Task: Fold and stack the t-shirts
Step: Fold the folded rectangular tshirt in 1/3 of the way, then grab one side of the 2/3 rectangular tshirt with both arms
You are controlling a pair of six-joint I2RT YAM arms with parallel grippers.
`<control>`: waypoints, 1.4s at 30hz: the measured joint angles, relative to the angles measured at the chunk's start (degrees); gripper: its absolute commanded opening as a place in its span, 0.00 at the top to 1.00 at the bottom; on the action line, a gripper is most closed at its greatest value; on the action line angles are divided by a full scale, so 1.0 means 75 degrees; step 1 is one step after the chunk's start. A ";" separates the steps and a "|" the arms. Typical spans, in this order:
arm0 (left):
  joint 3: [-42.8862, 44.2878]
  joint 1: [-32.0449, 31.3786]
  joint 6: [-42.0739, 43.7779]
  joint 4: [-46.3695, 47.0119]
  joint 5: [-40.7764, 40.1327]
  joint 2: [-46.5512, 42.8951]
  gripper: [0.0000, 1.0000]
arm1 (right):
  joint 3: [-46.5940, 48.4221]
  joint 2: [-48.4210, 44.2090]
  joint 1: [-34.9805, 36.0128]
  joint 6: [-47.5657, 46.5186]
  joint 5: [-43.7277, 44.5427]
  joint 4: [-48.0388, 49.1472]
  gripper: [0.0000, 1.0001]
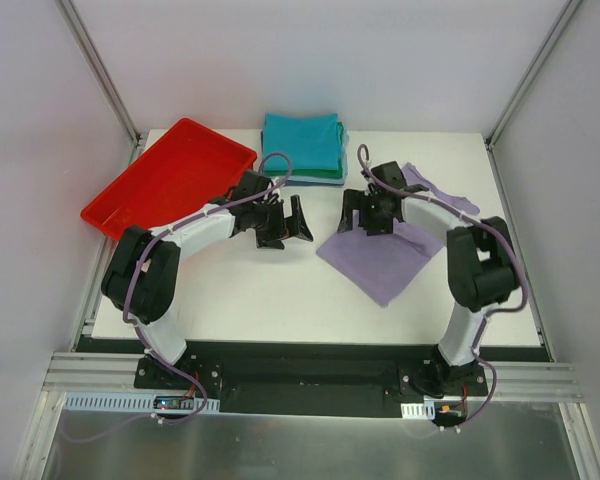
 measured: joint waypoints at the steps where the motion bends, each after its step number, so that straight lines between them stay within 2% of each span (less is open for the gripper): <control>1: -0.0029 0.0041 0.0000 0.0012 0.0003 -0.0003 0.01 | 0.0216 0.0356 -0.0032 0.0017 0.0061 -0.0070 0.04; 7: -0.0227 0.0195 0.0000 0.0017 -0.0020 -0.0023 0.01 | 0.1655 0.1597 -0.0527 -0.0006 0.0799 -0.0332 0.04; 13: -0.0265 0.0239 0.0009 0.0029 -0.0085 -0.0041 0.01 | 0.2882 0.1705 -0.1119 -0.0233 0.2025 -0.0428 0.04; 15: -0.0265 0.0239 0.0035 0.0029 -0.0085 -0.0041 0.01 | 0.2827 0.1463 -0.1195 -0.0385 0.2430 -0.0425 0.04; 17: -0.0265 0.0239 0.0058 0.0032 -0.0079 -0.0041 0.01 | 0.2180 0.0793 -0.1166 -0.0571 0.2914 -0.0303 0.04; 19: -0.0265 0.0239 0.0067 0.0041 -0.0064 -0.0041 0.01 | 0.1166 -0.0309 -0.1008 -0.0697 0.3284 -0.0187 0.04; 20: -0.0262 0.0239 0.0067 0.0044 -0.0044 -0.0041 0.01 | 0.0376 -0.1241 -0.0924 -0.0697 0.3340 -0.0035 0.04; 24: -0.0178 0.0207 0.0050 0.0035 0.0055 0.0044 0.01 | -0.1443 -0.4307 -0.1064 -0.0536 0.2576 0.0318 0.04; 26: -0.0015 0.0125 0.0009 0.0038 0.0064 0.0207 0.01 | -0.2165 -0.5421 -0.1274 -0.0300 0.2092 0.0507 0.04; 29: 0.0341 -0.0140 -0.0096 0.0061 0.0070 0.0627 0.05 | -0.3139 -0.6228 -0.1177 0.0055 0.1547 0.0583 0.04; 31: 0.0560 -0.0391 -0.0192 0.0058 0.0061 0.0921 0.09 | -0.3719 -0.6426 -0.0670 0.0236 0.1445 0.0367 0.04; 33: 0.0749 -0.0629 -0.0332 0.0058 0.0029 0.1227 0.17 | -0.4234 -0.6496 0.0000 0.0423 0.1408 0.0017 0.04; 36: 0.0933 -0.0935 -0.0624 0.0041 -0.0268 0.1623 0.35 | -0.4817 -0.6849 0.0638 0.0679 0.1396 -0.0358 0.04; 42: 0.1297 -0.1067 -0.1122 -0.0035 -0.0629 0.2122 0.52 | -0.5353 -0.7851 0.1037 0.0950 0.1795 -0.0909 0.04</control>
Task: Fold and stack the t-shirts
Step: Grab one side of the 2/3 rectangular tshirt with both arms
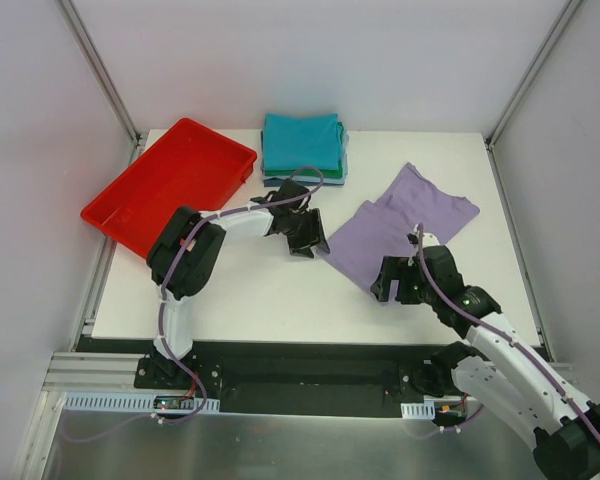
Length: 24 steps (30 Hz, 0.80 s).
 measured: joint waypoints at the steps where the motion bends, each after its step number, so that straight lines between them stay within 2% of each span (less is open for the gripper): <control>1: 0.0067 0.0003 -0.0082 0.0003 -0.0023 0.0076 0.55 | -0.0035 -0.0119 0.0017 0.0026 0.0064 -0.0041 0.04; 5: 0.0379 0.0003 -0.0335 0.0023 0.0026 0.0388 0.76 | -0.0079 -0.0277 0.0064 0.0058 0.0219 -0.0166 0.04; 7: 0.0484 0.0000 -0.0379 0.0047 0.0108 0.0557 0.96 | -0.0079 -0.0265 0.0102 0.0058 0.0303 -0.0213 0.04; 8: 0.0507 -0.0006 -0.0382 0.0061 0.0134 0.0609 1.00 | -0.0079 -0.0239 0.0134 0.0058 0.0329 -0.0224 0.04; 12: 0.0542 -0.0050 -0.0341 0.0041 0.0079 0.0638 1.00 | -0.0006 0.0216 0.0629 -0.0023 0.0542 -0.0356 0.04; 17: 0.0525 -0.0032 -0.0236 -0.0009 -0.0154 0.0571 1.00 | 0.0638 0.1682 0.2433 -0.0376 0.1425 -0.0682 0.01; 21: 0.0111 0.0117 0.0029 -0.0050 -0.0364 0.0213 1.00 | 0.1527 0.3191 0.3520 -0.0970 0.2037 -0.0705 0.10; 24: -0.0271 0.0370 0.0216 -0.0166 -0.0411 -0.0105 1.00 | 0.2212 0.4299 0.3777 -0.1373 0.2393 -0.0711 0.21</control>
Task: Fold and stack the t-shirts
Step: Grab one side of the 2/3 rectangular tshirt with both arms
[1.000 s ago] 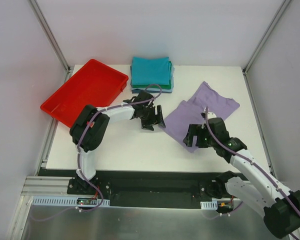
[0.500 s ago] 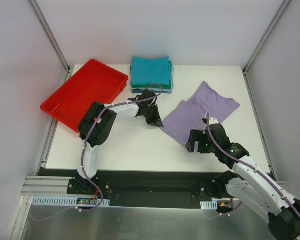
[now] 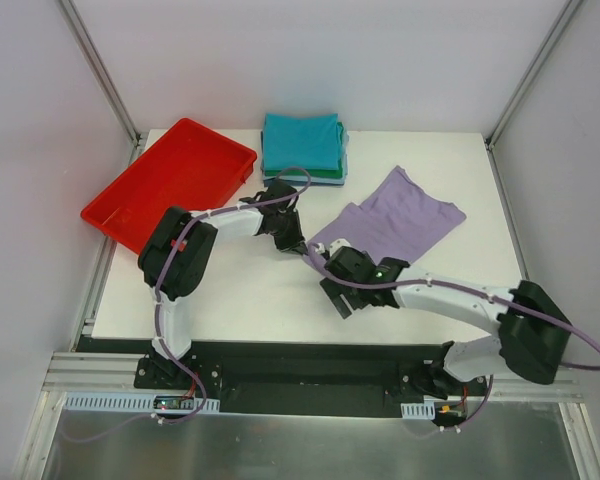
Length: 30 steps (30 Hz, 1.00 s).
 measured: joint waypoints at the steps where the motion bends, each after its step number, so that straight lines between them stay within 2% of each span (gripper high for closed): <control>1: -0.0102 0.0064 0.0058 -0.0023 -0.0032 -0.0090 1.00 | 0.0184 0.0332 0.0012 -0.0087 0.0085 0.0000 0.25; 4: -0.0332 0.0224 0.0157 -0.0099 -0.0108 -0.0291 1.00 | 0.0516 0.1087 0.0023 -0.0274 0.0134 0.0000 0.33; 11: -0.0431 0.0344 0.0294 -0.0216 -0.0117 -0.0399 1.00 | 0.0898 0.2002 0.0425 -0.0300 0.0580 -0.0236 0.39; 14: -0.0431 0.0344 0.0318 -0.0219 -0.0122 -0.0402 1.00 | 0.0982 0.2133 0.0606 -0.0242 0.0769 -0.0367 0.47; 18: -0.0431 0.0393 0.0361 -0.0254 -0.0134 -0.0417 1.00 | 0.1241 0.2393 0.0764 -0.0009 0.0991 -0.0656 0.48; 21: -0.0440 0.0393 0.0388 -0.0286 -0.0140 -0.0431 1.00 | 0.1306 0.2567 0.0831 0.0146 0.1049 -0.0740 0.57; 27: -0.0533 0.0393 0.0405 -0.0300 -0.0198 -0.0522 1.00 | 0.1306 0.2780 0.0886 0.0347 0.0825 -0.0784 0.86; 30: -0.0723 0.0408 0.0405 -0.0318 -0.0300 -0.0708 1.00 | 0.1309 0.2841 0.0976 0.0364 0.0667 -0.0746 0.93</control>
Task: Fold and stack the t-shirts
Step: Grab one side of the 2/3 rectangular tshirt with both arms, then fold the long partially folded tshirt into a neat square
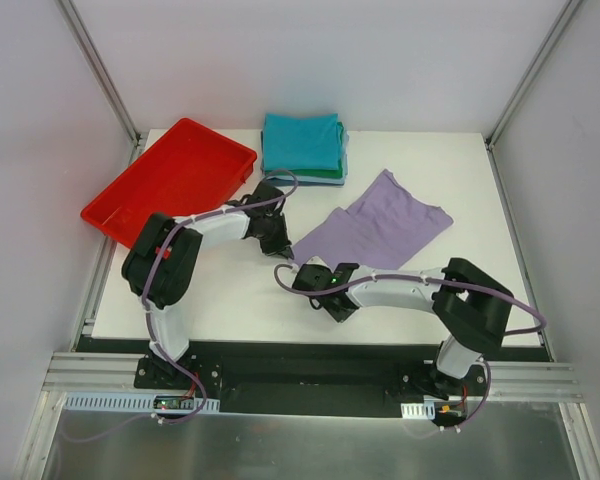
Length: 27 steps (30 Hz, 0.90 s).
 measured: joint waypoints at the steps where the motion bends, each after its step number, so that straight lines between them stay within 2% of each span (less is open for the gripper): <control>1: -0.0114 0.0023 0.0000 -0.0032 -0.0026 -0.0125 1.00 | 0.0009 0.0000 0.0050 0.0003 -0.0079 0.0012 0.95; 4: -0.0525 0.0122 -0.0015 -0.0187 -0.0306 -0.0720 1.00 | 0.0041 -0.0055 0.0198 0.0000 -0.0463 0.0213 1.00; 8: -0.1081 0.0236 -0.0105 -0.0539 -0.0898 -0.1932 1.00 | 0.0041 -0.0428 0.0446 0.0111 -0.1574 0.0819 0.99; 13: -0.1597 0.0280 -0.0207 -0.1099 -0.1836 -0.3923 1.00 | 0.0035 -0.1422 0.0807 0.0466 -0.3497 0.2090 1.00; 19: -0.1944 0.0277 -0.0347 -0.1856 -0.2684 -0.6257 1.00 | 0.0038 -0.2183 0.1005 0.0970 -0.5047 0.3363 1.00; 23: -0.1953 0.0277 -0.0376 -0.2075 -0.2891 -0.7332 1.00 | 0.0003 -0.2524 0.1017 0.1250 -0.5418 0.3844 0.99; 27: -0.1836 0.0274 -0.0379 -0.2192 -0.2938 -0.7341 1.00 | -0.0338 -0.3147 0.1011 0.1434 -0.5208 0.4022 0.99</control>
